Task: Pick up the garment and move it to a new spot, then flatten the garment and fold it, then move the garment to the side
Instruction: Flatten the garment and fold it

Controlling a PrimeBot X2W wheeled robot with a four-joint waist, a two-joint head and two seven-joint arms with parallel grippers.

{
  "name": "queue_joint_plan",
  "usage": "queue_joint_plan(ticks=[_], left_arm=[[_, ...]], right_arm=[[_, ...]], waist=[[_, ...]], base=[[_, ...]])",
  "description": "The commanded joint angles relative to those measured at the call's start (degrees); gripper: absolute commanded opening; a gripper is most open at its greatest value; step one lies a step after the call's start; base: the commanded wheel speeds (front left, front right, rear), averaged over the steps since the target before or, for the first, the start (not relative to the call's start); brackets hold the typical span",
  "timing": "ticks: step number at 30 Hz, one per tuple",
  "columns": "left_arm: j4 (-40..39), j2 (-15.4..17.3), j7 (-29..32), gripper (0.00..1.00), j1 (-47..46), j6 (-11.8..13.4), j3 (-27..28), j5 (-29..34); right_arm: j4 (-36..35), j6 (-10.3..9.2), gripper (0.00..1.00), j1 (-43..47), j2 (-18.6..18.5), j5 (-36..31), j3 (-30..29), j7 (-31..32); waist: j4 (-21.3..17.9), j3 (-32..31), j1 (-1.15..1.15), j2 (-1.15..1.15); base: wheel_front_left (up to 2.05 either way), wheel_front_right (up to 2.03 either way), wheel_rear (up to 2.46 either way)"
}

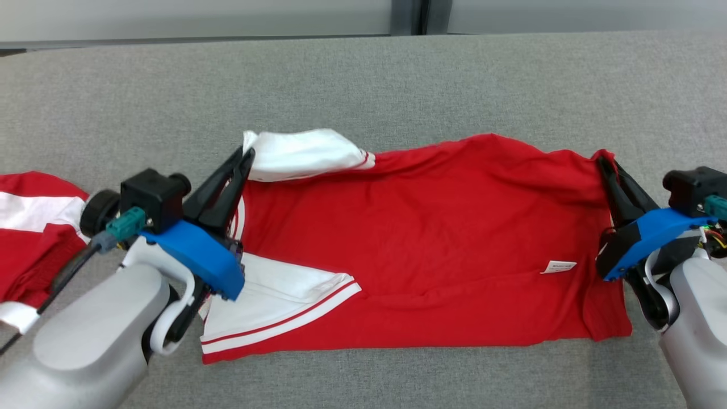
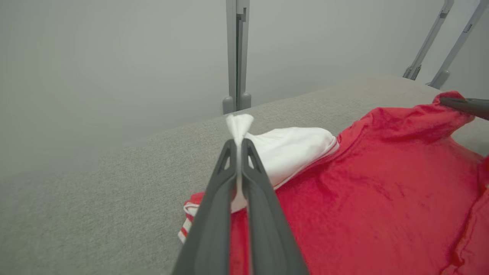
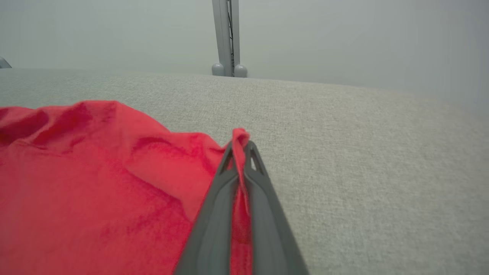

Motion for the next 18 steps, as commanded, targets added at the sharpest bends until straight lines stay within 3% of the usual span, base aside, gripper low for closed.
queue_joint_plan(ticks=[1, 10, 18], left_arm=[[-0.7, 0.4, -0.3, 0.00, 0.9, 0.5, 0.4, 0.0], [-6.1, 1.9, -0.4, 0.00, 8.6, 3.8, 2.7, -0.4], [-7.5, 1.0, -0.4, 0.00, 14.9, 4.4, 6.3, 0.3]], right_arm=[[0.0, 0.01, 0.00, 1.2, -0.2, 0.2, -0.3, -0.5], [-1.3, 0.01, 0.00, 6.0, 0.4, 1.3, -1.8, -3.4], [-3.7, 0.01, 0.00, 10.4, 1.1, 1.8, -3.8, -4.8]], waist=[[0.1, -0.3, 0.00, 0.00], [1.0, -2.4, 0.00, 0.00], [1.4, -3.5, 0.00, 0.00]], base=[[0.00, 0.00, 0.00], [0.00, 0.00, 0.00], [0.00, 0.00, 0.00]])
